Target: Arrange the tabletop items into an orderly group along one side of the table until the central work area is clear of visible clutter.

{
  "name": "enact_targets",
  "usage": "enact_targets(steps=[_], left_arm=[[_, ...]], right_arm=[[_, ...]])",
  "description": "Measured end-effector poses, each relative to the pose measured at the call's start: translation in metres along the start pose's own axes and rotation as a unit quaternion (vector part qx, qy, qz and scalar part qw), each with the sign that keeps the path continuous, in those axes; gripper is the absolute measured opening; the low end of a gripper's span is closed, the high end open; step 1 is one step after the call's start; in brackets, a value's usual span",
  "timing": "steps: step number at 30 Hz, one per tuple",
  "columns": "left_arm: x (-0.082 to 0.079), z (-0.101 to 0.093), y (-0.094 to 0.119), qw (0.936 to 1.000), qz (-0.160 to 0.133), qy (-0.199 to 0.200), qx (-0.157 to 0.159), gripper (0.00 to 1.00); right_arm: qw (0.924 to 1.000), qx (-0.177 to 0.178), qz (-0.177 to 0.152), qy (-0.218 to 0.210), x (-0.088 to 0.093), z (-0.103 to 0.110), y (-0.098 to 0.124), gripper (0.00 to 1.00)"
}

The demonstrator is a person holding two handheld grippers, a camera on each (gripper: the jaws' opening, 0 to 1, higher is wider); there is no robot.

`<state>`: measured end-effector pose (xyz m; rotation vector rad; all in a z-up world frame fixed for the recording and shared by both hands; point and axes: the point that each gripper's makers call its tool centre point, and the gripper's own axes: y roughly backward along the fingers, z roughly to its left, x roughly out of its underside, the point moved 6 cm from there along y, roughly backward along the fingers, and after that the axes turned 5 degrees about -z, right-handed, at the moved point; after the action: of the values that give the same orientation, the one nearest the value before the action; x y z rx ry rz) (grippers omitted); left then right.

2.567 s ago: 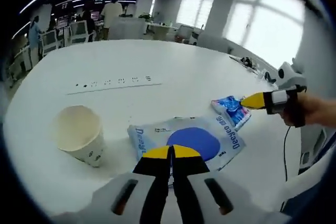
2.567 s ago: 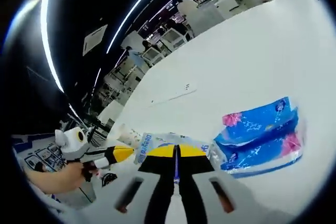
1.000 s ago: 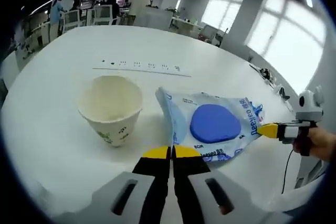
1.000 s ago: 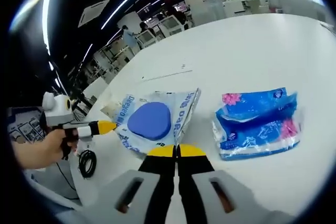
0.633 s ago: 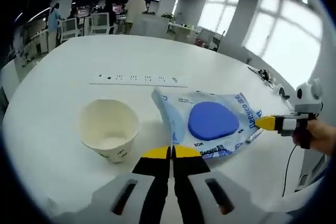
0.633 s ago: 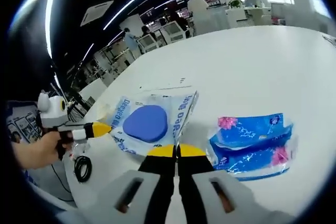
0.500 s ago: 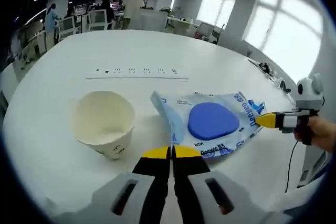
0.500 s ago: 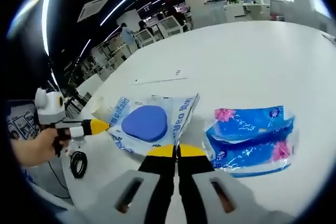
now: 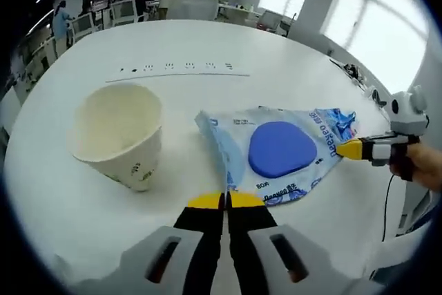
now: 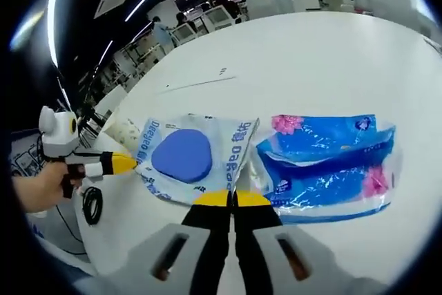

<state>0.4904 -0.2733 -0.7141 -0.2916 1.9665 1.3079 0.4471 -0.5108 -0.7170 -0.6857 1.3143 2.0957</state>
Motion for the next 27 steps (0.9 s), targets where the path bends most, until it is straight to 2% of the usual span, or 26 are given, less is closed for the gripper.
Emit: enact_targets(steps=[6,12,15,19,22,24,27], left_arm=[[0.002,0.001,-0.002,0.9999,0.003,0.01,0.0,0.0],[0.003,0.001,-0.003,1.0,0.002,0.008,0.001,0.0],[0.004,0.001,-0.004,0.9997,-0.001,0.024,-0.003,0.0],[0.004,0.0,-0.004,0.9999,0.0,0.014,-0.005,0.0],[0.004,0.0,-0.004,0.9998,-0.002,0.015,-0.009,0.0],[0.005,-0.002,-0.004,0.9999,-0.006,0.007,-0.012,0.0],[0.005,-0.003,-0.004,0.9998,-0.005,-0.011,-0.017,0.0]], right_arm=[[0.9998,0.005,0.0,-0.02,0.007,-0.004,-0.001,0.0],[0.9998,0.004,0.001,-0.018,0.011,-0.004,-0.002,0.0],[0.9998,0.002,0.002,-0.018,0.011,-0.004,-0.003,0.0],[0.9999,0.004,0.001,-0.016,0.011,-0.004,-0.003,0.0],[0.9994,-0.008,-0.019,-0.027,0.011,-0.006,-0.003,0.0],[0.9977,-0.011,-0.029,-0.06,0.012,-0.008,-0.001,0.01],[0.9982,-0.01,-0.041,-0.042,0.012,-0.006,0.005,0.1]])
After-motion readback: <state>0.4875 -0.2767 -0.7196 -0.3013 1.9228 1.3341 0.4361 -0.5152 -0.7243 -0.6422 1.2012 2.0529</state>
